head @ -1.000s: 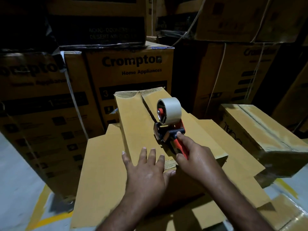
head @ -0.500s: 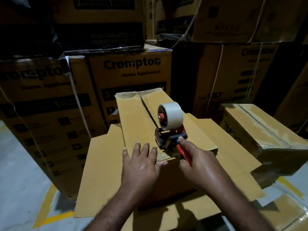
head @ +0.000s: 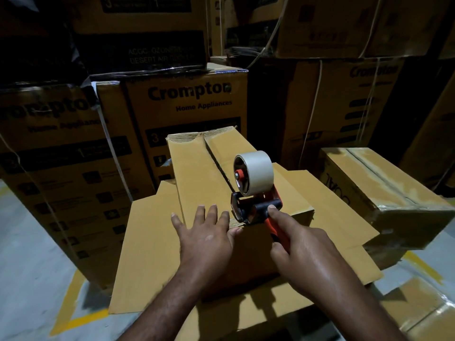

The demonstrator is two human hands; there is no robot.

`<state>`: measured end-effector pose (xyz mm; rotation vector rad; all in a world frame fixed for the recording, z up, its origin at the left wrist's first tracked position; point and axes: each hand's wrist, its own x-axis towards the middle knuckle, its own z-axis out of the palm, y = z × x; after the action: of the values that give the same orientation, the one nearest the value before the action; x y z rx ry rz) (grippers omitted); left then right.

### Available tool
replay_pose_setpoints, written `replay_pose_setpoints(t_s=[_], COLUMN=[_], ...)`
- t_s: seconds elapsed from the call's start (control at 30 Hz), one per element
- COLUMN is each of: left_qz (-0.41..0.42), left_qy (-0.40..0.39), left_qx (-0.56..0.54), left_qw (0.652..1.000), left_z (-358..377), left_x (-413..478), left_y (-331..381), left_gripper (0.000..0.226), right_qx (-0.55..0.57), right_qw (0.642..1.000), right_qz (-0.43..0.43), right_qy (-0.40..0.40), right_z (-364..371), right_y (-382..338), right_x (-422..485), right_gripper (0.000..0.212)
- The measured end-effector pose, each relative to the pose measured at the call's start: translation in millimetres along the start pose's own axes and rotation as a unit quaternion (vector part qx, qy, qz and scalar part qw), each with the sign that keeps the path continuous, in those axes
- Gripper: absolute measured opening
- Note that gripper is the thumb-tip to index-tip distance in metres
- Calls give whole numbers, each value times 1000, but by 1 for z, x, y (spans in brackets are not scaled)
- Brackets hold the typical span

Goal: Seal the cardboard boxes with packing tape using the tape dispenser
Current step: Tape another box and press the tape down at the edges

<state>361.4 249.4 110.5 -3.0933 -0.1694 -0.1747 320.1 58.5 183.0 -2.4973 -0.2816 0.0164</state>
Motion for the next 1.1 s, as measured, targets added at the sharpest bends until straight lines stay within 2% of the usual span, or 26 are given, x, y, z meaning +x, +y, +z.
replay_pose_setpoints(t_s=[0.57, 0.7, 0.77, 0.9, 0.93, 1.03, 1.1], left_qz=[13, 67, 101, 192, 213, 241, 244], left_qy=[28, 25, -13, -174, -196, -211, -222], left_qx=[-23, -35, -65, -129, -129, -95, -76], left_qw=[999, 997, 993, 957, 948, 942, 941], left_z=[5, 1, -9, -38, -39, -34, -32], left_x=[-4, 2, 17, 59, 66, 72, 72], left_y=[10, 3, -4, -20, -22, -21, -21], left_gripper=[55, 57, 67, 117, 118, 82, 66], right_qx=[-12, -18, -24, -28, -31, -28, -28], right_qw=[1000, 999, 999, 999, 999, 999, 999], right_qz=[-14, -5, -3, 14, 16, 24, 34], right_qy=[20, 26, 27, 28, 24, 19, 20], right_z=[0, 1, 1, -3, -4, -6, -5], right_y=[4, 2, 1, -6, -9, -13, -15], right_x=[-42, -46, -43, -41, -41, -42, -42], right_gripper=[69, 69, 69, 68, 68, 67, 68])
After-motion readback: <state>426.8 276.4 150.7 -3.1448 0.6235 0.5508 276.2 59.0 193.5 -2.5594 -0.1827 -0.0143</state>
